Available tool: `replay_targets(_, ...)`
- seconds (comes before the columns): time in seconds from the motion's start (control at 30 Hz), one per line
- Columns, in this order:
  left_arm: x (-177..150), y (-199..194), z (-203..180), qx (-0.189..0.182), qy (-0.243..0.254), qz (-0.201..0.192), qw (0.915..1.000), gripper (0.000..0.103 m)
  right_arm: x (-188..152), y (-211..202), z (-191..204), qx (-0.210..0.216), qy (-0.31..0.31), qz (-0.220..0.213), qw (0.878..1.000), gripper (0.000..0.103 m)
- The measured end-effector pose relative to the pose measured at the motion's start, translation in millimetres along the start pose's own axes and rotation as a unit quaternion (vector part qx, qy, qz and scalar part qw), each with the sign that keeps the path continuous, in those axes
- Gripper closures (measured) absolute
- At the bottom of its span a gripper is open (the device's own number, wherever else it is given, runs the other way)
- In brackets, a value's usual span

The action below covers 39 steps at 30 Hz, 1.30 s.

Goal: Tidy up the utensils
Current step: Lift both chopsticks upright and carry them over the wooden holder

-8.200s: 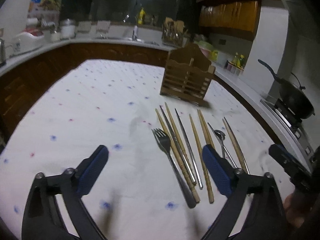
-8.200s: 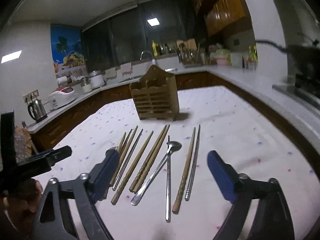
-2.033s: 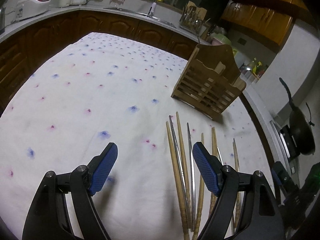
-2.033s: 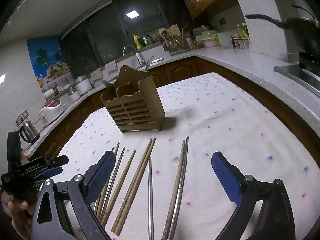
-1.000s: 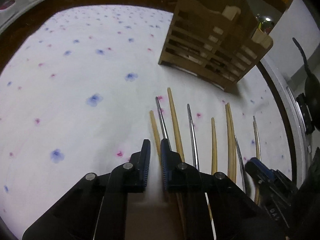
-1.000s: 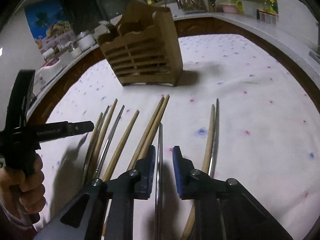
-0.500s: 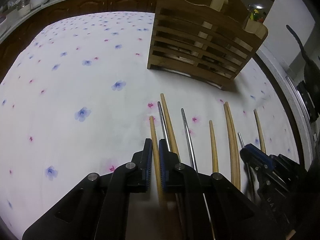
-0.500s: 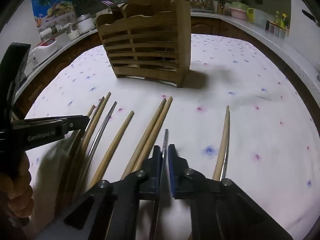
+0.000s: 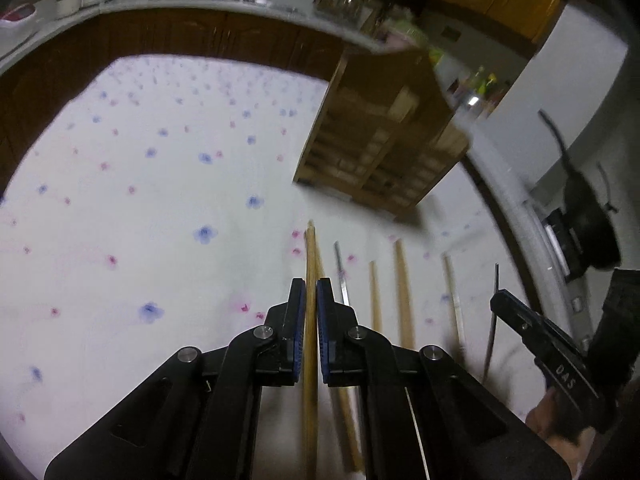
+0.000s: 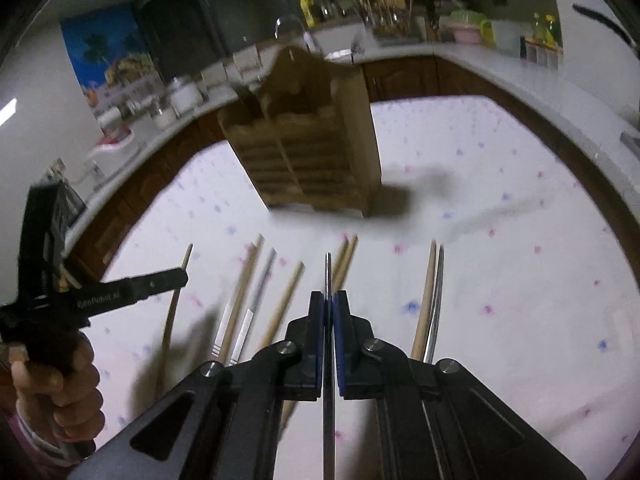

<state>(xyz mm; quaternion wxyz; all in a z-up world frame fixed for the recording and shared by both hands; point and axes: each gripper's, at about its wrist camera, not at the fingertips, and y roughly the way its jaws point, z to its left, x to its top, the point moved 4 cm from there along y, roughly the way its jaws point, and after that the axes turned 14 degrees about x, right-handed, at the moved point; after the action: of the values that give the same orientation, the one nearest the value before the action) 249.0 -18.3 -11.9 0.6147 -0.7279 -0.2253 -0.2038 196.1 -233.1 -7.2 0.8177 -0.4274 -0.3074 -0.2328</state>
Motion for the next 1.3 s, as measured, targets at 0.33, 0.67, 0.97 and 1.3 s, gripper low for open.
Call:
replay_targets(0.33,18,-70,4,-0.026,0.0,-0.07,0.9972,0.098,32,-49,28,0.028,-0.016,-0.069,0.997,0.099)
replay_targets(0.67,22,-94,8,-0.03,-0.004,-0.095,0.995,0.098,43,-67,34,0.038,-0.018,-0.097,0.994,0.099)
replay_targets(0.97,29,-102,9,-0.03,-0.01,-0.109,0.9936,0.098,50,-76,39,0.042,-0.025,-0.11,0.993,0.099)
replay_targets(1.3,44,-103,3,-0.034,-0.01,-0.122,0.9919,0.098,66,-82,34,0.038,-0.025,-0.127,0.991,0.099)
